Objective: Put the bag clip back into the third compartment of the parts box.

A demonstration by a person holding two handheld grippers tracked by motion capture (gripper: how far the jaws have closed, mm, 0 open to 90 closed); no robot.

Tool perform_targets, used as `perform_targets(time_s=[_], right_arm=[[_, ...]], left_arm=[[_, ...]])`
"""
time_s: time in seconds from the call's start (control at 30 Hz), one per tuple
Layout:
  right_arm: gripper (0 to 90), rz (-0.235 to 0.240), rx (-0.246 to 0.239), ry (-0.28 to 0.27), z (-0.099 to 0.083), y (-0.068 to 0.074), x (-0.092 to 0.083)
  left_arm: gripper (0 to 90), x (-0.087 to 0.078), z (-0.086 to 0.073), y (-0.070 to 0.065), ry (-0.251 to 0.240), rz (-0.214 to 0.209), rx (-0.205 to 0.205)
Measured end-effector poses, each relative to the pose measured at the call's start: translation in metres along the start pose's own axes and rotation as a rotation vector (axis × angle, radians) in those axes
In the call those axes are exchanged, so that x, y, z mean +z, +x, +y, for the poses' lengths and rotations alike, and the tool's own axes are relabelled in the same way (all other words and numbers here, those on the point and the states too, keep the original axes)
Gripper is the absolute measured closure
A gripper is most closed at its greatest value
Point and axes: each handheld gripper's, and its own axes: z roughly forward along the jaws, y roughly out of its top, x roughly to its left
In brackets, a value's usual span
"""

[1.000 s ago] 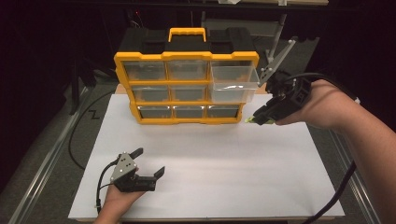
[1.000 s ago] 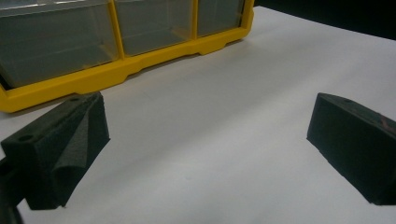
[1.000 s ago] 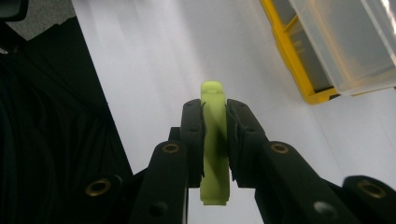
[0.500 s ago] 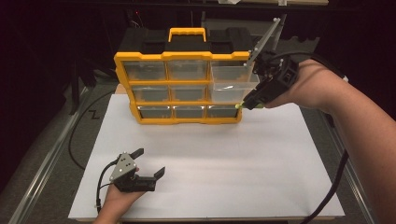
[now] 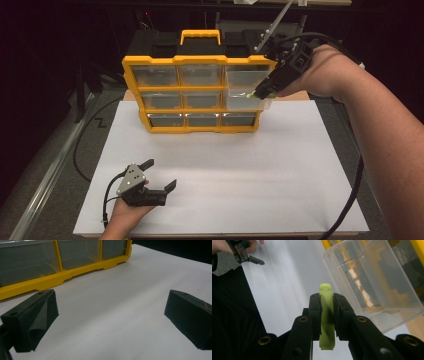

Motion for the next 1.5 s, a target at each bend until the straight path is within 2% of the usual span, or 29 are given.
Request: perform_targets(time_s=[0.37, 0.77, 1.27, 1.5], right_arm=[[79.1, -0.026, 0.008, 0.006, 0.016, -0.016, 0.0], [79.1, -0.052, 0.024, 0.014, 0.031, -0.036, 0.012], [79.0, -0.039, 0.005, 0.048, 0.038, -0.047, 0.043], [78.7, -0.034, 0.002, 0.034, 0.038, -0.048, 0.041]], left_arm=[[0.3, 0.0, 0.0, 0.0, 0.002, 0.0, -0.007], [0.3, 0.0, -0.001, 0.001, 0.004, -0.003, -0.005], [0.3, 0.001, -0.001, 0.001, 0.007, -0.016, -0.002], [0.3, 0.001, -0.001, 0.001, 0.008, -0.018, 0.0]])
